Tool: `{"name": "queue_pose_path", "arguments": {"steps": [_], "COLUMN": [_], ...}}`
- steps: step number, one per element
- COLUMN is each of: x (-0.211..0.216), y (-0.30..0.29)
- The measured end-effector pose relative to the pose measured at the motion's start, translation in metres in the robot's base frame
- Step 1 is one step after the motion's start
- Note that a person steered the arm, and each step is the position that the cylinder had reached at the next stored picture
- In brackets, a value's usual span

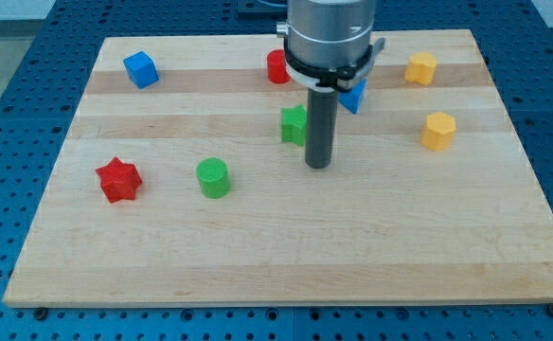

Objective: Move the green star into the red circle

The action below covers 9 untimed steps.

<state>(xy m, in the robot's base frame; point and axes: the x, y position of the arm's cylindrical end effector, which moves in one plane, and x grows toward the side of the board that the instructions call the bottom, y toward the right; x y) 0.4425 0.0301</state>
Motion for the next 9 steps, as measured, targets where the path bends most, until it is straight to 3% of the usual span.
{"name": "queue_pose_path", "arguments": {"steps": [2,3,6,7,8,9], "x": [-0.128,-0.141,-0.01,-0.038,-0.054,-0.118], "y": [-0.011,-0.011,-0.016,-0.054,-0.055,-0.051]}}
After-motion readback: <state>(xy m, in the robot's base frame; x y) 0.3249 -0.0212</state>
